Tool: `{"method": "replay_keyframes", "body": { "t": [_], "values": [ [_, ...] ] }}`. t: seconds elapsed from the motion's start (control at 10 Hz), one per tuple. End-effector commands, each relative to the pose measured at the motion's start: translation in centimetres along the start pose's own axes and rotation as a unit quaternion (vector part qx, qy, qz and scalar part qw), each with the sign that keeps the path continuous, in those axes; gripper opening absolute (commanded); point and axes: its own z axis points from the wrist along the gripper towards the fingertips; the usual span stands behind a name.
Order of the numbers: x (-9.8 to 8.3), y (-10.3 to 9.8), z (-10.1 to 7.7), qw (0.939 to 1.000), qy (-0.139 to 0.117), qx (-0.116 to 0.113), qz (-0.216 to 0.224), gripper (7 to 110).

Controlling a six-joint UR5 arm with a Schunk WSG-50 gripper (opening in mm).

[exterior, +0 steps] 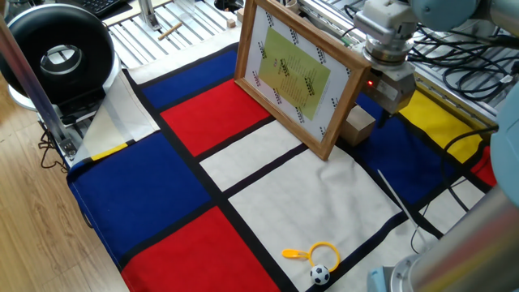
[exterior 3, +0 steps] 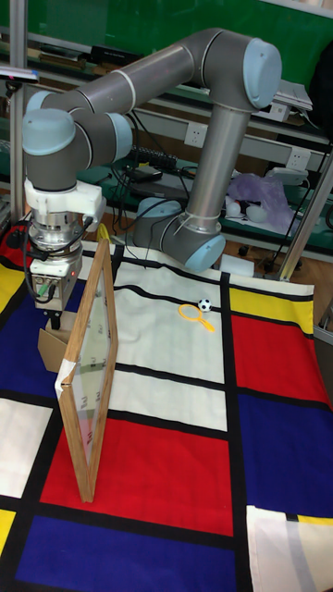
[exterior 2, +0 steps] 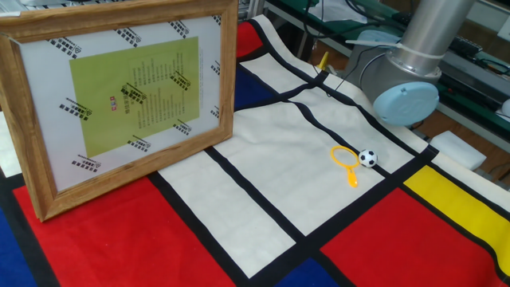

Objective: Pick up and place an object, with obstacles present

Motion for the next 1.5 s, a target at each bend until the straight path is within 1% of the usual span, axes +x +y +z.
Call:
{"method": "replay_keyframes", "body": {
  "t": [0.0, 0.3, 0.4, 0.6, 0.8, 0.9, 1.0, 1.1, 1.3, 1.4],
  "values": [
    [-0.1, -0.2, 0.1, 1.0, -0.007, 0.006, 0.002, 88],
    [0.4, -0.5, -0.2, 0.9999, -0.005, 0.01, -0.001, 88],
    [0.8, -0.6, -0.1, 0.9999, 0.001, 0.012, -0.003, 88],
    [0.6, -0.4, 0.4, 0.9998, -0.012, 0.012, -0.006, 88],
    [0.5, -0.5, 0.4, 0.9998, -0.012, 0.013, -0.005, 88],
    [0.6, -0.6, 0.4, 0.9998, -0.01, 0.014, -0.008, 88],
    [1.1, -0.6, 0.5, 0.9998, 0.001, 0.016, -0.013, 88],
    [0.7, -0.5, 0.6, 0.9998, -0.004, 0.015, -0.009, 88],
    [0.1, -0.4, 1.0, 0.9998, -0.005, 0.017, 0.002, 88],
    [0.1, -0.4, 1.1, 0.9998, -0.003, 0.018, 0.003, 88]
  ]
}}
